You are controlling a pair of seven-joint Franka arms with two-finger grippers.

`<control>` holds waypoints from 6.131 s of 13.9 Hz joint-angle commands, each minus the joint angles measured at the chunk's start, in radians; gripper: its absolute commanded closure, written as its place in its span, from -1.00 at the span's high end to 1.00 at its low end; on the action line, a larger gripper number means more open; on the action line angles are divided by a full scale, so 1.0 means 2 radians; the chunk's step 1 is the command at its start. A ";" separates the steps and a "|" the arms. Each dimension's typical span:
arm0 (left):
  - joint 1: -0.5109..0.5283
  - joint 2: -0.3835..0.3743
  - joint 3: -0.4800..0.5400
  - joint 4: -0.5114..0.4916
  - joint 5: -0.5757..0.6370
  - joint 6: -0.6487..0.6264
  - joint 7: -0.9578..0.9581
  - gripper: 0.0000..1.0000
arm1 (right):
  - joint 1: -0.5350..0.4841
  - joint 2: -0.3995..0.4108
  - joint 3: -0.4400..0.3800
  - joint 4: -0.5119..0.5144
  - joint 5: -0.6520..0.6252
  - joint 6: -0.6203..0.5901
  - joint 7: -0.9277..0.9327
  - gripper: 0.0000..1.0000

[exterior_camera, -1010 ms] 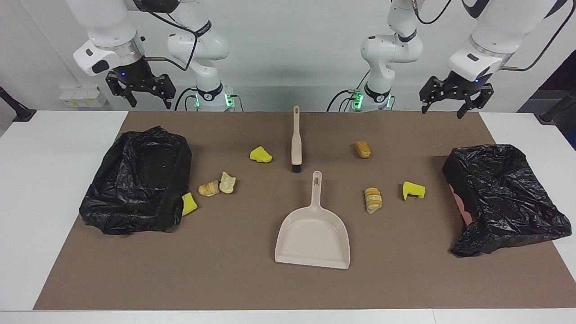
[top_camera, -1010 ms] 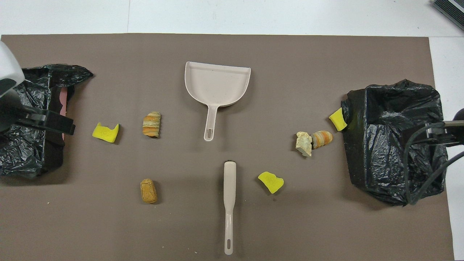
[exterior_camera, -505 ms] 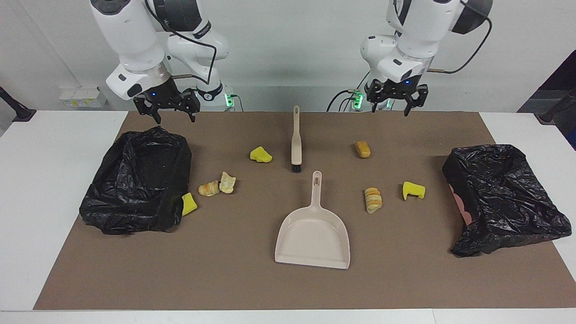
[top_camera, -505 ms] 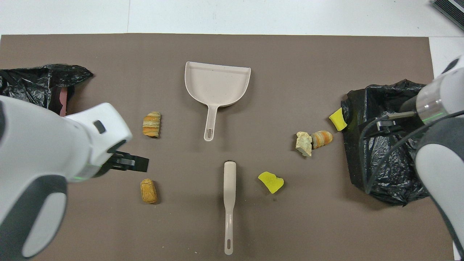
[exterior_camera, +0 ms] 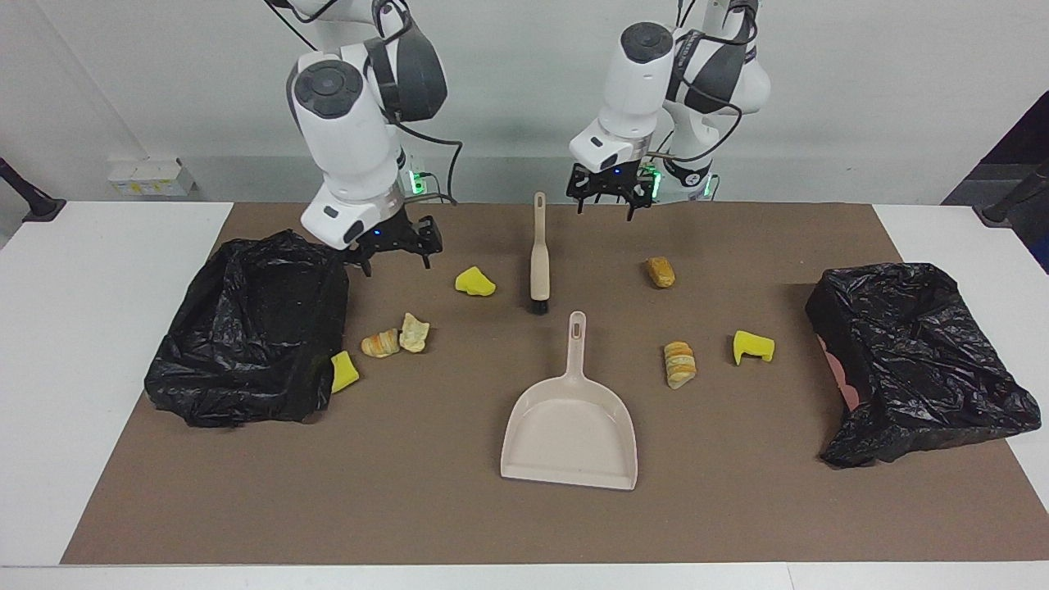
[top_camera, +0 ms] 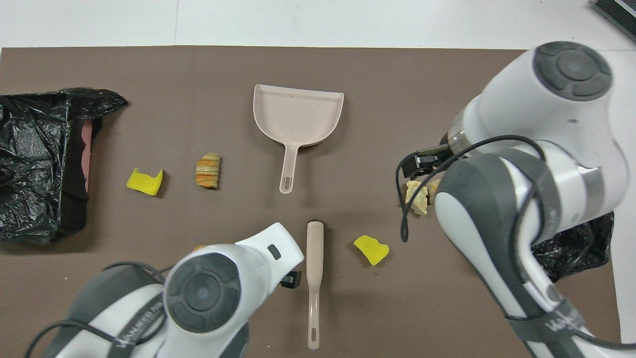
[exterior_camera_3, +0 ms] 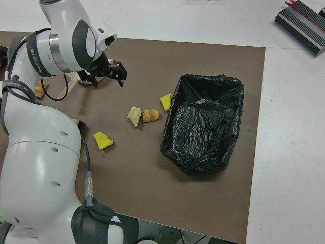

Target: Sweep and dump trash in bin

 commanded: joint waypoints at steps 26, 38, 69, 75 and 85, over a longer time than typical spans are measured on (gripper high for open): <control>-0.019 0.078 -0.100 -0.055 -0.007 0.033 0.010 -1.00 | 0.166 0.242 -0.001 0.163 -0.048 0.146 0.263 -0.06; -0.012 -0.001 0.116 -0.023 0.094 -0.103 0.177 -1.00 | 0.152 0.205 -0.003 0.160 -0.040 0.122 0.221 -1.00; -0.030 0.098 0.295 -0.040 0.176 0.049 0.094 -1.00 | 0.128 0.092 -0.001 -0.036 -0.105 0.126 -0.572 -1.00; -0.067 0.097 0.287 -0.042 0.086 0.056 0.166 -1.00 | 0.135 0.103 0.000 -0.036 -0.106 0.144 -0.546 -1.00; -0.067 0.084 0.211 0.013 -0.063 -0.079 0.210 -1.00 | 0.133 0.103 0.000 -0.040 -0.103 0.141 -0.540 -1.00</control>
